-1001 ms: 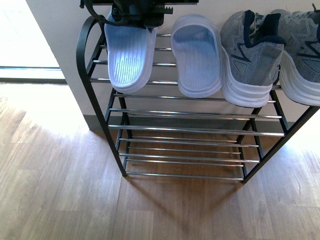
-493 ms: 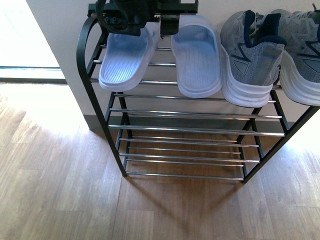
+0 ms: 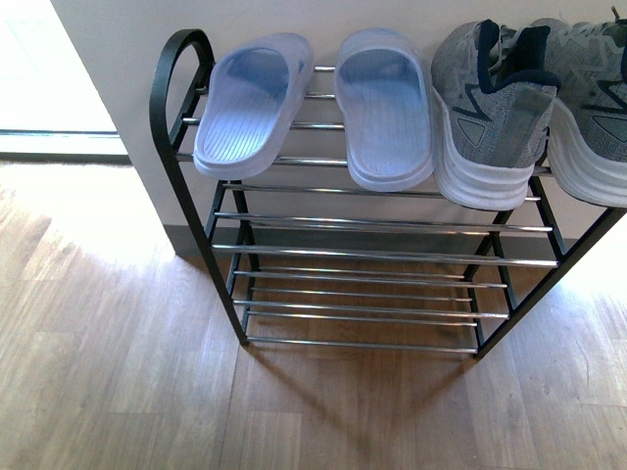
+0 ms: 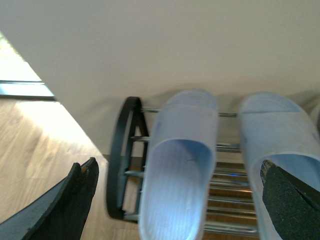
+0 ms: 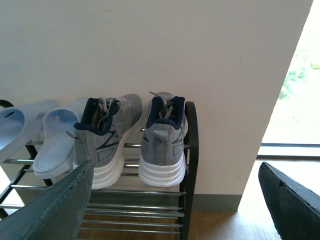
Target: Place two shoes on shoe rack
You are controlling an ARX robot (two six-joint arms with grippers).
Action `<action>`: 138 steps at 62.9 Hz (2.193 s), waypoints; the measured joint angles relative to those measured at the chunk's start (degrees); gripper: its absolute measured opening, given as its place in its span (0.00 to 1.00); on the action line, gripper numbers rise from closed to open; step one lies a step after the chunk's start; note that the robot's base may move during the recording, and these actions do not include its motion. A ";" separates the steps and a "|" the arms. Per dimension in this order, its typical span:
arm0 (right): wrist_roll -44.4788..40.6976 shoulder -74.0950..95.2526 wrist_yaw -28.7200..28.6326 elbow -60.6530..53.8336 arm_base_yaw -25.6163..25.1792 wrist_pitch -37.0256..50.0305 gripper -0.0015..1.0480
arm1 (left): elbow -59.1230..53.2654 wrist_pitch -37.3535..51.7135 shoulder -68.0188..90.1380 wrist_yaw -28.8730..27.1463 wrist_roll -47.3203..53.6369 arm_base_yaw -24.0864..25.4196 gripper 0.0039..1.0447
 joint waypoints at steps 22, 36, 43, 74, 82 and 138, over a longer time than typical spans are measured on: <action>0.00 0.00 0.00 0.00 0.00 0.00 0.91 | -29.92 -14.25 -42.58 -18.62 -7.10 4.90 0.91; -0.02 0.00 -0.02 0.00 0.00 0.00 0.91 | -34.14 -13.75 -52.26 -15.63 -6.49 6.14 0.88; -0.02 0.00 0.04 0.00 0.00 0.00 0.91 | -44.63 7.91 -57.92 6.75 4.50 11.82 0.69; -0.02 0.00 -0.02 0.00 0.00 0.00 0.91 | -55.69 11.17 -71.47 23.82 14.21 23.50 0.01; 0.00 0.00 0.02 0.00 0.00 0.00 0.91 | -57.16 9.57 -74.29 28.57 14.32 28.98 0.01; 0.00 0.00 0.00 0.00 0.00 0.00 0.91 | -60.65 -6.62 -94.03 29.14 14.49 29.40 0.01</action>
